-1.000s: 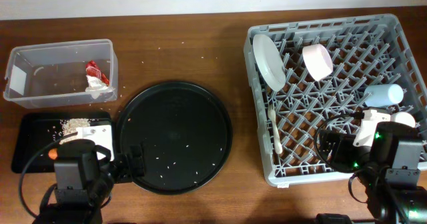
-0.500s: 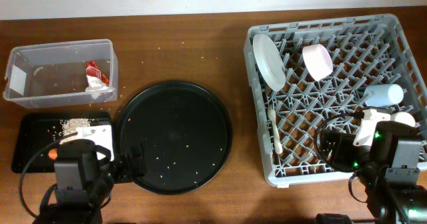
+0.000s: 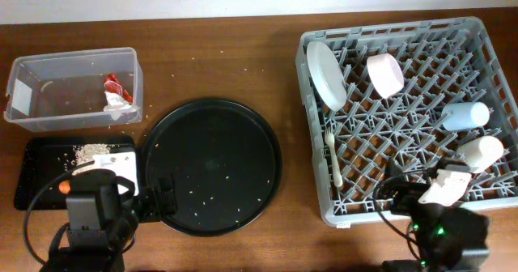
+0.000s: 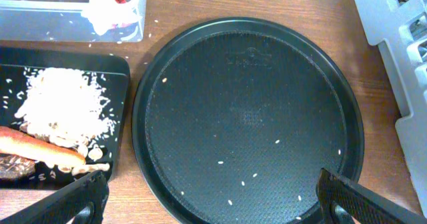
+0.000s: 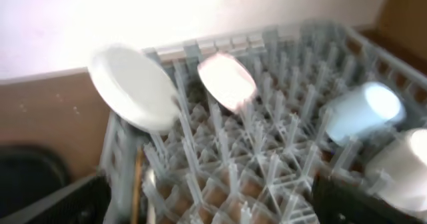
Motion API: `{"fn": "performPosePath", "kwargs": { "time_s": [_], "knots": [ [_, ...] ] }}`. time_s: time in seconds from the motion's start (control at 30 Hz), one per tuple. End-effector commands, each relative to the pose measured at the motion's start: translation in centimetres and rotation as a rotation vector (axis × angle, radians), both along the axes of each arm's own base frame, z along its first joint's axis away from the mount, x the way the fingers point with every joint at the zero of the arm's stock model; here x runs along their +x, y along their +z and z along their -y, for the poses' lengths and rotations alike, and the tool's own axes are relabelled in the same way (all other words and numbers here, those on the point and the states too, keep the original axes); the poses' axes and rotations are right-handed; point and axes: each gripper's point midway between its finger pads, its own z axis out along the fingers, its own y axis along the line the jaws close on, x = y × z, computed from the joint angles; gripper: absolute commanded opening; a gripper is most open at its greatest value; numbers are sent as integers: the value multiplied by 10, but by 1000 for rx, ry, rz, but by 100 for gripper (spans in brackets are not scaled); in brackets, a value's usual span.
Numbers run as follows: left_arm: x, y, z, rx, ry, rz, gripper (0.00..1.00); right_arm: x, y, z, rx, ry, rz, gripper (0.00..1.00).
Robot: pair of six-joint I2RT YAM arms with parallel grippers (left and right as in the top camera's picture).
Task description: Sort waste into correct bins and load items into the dishwasher rack
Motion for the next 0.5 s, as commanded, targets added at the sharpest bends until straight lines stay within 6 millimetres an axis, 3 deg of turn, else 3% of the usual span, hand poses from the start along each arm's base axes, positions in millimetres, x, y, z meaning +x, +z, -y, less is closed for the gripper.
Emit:
{"fn": "performPosePath", "kwargs": {
  "time_s": [0.0, 0.13, 0.47],
  "knots": [
    [0, -1, -2, 19, -1, 0, 99, 8, -18, -21, 35, 113, 123, 99],
    [0, -1, -2, 19, -1, 0, 99, 17, -21, -22, 27, 122, 261, 99],
    [0, -1, -2, 19, -1, 0, 99, 30, -47, -15, -39, 87, 318, 99]
  ]
}}
